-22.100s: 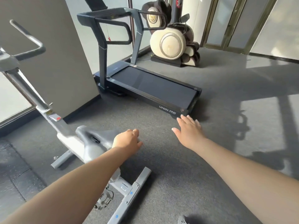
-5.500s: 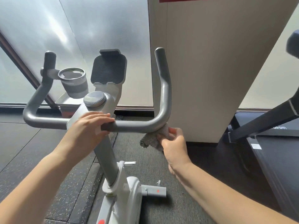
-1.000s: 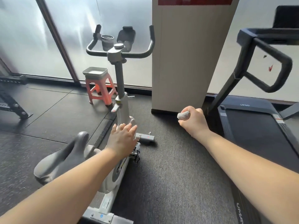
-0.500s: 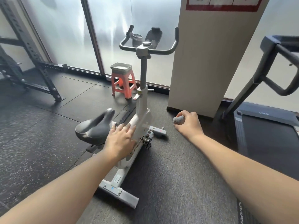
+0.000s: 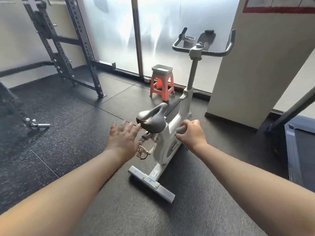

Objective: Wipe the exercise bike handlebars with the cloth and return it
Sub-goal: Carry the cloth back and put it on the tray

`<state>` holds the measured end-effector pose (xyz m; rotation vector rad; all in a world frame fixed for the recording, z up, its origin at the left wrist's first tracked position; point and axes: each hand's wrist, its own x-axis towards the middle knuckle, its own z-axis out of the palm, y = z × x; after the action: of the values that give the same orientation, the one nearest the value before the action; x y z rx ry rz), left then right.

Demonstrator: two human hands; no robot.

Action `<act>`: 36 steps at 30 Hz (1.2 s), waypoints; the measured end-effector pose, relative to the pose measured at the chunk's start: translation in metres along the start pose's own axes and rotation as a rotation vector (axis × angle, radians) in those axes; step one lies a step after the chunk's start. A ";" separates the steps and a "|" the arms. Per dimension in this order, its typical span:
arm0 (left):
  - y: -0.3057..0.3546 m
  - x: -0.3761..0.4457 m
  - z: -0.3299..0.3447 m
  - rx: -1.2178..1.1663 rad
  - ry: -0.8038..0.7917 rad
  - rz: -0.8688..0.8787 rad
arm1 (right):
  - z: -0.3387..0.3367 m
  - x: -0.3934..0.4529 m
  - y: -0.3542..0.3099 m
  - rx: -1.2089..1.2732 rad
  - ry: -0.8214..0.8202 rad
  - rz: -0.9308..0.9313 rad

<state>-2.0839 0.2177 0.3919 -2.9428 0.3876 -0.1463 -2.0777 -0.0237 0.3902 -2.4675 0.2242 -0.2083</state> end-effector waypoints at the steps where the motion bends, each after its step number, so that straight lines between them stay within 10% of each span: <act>1: -0.018 -0.013 0.002 0.006 -0.012 -0.019 | 0.012 -0.010 -0.016 0.003 -0.005 -0.018; 15: -0.173 -0.112 0.045 0.014 -0.152 -0.221 | 0.130 -0.044 -0.150 0.058 -0.144 -0.205; 36: -0.343 0.065 0.096 0.003 -0.164 -0.225 | 0.267 0.155 -0.287 0.133 -0.153 -0.302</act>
<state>-1.9251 0.5417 0.3641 -2.9591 0.0331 0.0667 -1.8409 0.3251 0.3736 -2.3614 -0.2221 -0.1553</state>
